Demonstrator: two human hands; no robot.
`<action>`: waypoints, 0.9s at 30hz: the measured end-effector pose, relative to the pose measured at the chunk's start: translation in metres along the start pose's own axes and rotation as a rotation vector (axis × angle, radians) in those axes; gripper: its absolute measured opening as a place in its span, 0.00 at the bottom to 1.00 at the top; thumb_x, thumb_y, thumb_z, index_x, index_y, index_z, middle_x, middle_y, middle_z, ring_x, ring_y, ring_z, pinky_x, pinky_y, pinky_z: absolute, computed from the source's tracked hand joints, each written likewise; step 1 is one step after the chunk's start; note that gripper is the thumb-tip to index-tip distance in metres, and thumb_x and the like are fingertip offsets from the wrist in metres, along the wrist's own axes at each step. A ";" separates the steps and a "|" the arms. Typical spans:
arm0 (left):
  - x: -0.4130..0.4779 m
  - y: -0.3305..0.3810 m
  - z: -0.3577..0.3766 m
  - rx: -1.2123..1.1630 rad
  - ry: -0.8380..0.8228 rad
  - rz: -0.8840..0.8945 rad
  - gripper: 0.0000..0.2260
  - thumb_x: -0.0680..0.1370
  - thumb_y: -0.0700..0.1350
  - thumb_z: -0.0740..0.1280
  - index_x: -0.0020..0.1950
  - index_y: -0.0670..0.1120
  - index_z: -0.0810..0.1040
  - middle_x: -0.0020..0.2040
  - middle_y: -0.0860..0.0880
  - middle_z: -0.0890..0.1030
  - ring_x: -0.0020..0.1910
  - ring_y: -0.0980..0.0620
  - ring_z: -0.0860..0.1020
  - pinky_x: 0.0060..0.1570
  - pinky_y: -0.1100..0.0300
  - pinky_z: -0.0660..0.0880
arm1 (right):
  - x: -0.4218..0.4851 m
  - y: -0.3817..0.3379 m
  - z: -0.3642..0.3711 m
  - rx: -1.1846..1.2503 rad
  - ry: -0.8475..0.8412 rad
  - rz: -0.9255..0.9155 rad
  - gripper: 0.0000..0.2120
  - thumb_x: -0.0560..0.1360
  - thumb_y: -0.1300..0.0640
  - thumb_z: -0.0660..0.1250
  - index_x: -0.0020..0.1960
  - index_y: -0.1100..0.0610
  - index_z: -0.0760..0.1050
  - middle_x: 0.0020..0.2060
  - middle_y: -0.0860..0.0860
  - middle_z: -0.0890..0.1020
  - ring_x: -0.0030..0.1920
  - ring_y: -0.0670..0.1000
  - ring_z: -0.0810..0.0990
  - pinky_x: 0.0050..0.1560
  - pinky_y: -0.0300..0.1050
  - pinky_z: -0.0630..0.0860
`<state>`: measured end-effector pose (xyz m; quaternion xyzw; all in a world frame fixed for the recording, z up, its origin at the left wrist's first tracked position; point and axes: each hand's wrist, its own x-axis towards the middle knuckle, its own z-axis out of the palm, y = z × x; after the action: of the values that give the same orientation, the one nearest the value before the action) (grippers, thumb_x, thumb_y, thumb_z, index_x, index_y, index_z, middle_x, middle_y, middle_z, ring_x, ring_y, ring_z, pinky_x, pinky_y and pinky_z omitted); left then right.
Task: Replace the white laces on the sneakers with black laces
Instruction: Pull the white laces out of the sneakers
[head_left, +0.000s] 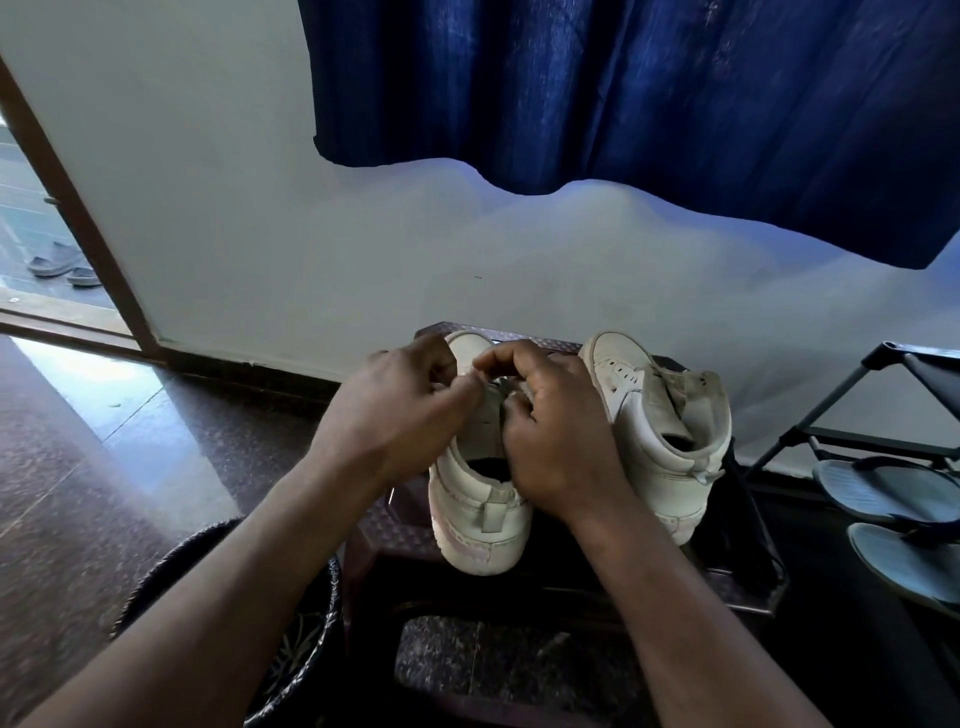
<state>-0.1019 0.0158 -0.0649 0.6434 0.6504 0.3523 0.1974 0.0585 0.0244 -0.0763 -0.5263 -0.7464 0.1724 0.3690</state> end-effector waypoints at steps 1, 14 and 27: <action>-0.003 0.001 0.000 0.090 0.039 0.031 0.13 0.76 0.60 0.63 0.41 0.52 0.75 0.33 0.52 0.78 0.42 0.49 0.76 0.37 0.52 0.71 | 0.001 -0.001 0.000 -0.013 -0.026 0.009 0.23 0.71 0.55 0.56 0.62 0.44 0.78 0.53 0.38 0.83 0.60 0.49 0.73 0.62 0.49 0.74; -0.002 -0.005 0.000 0.190 0.178 0.075 0.13 0.70 0.58 0.58 0.42 0.54 0.79 0.34 0.55 0.77 0.49 0.48 0.73 0.50 0.50 0.72 | 0.003 -0.001 0.003 -0.093 0.094 -0.001 0.05 0.73 0.46 0.69 0.46 0.45 0.82 0.39 0.38 0.82 0.54 0.51 0.73 0.54 0.55 0.76; -0.002 -0.008 0.012 0.158 0.216 0.071 0.08 0.72 0.56 0.60 0.41 0.55 0.76 0.39 0.58 0.78 0.50 0.51 0.69 0.49 0.52 0.68 | 0.009 0.002 -0.015 0.711 0.358 0.325 0.08 0.82 0.63 0.63 0.47 0.53 0.74 0.32 0.44 0.79 0.34 0.45 0.75 0.40 0.42 0.70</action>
<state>-0.0990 0.0165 -0.0791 0.6378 0.6705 0.3739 0.0622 0.0689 0.0316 -0.0643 -0.4988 -0.4721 0.3808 0.6191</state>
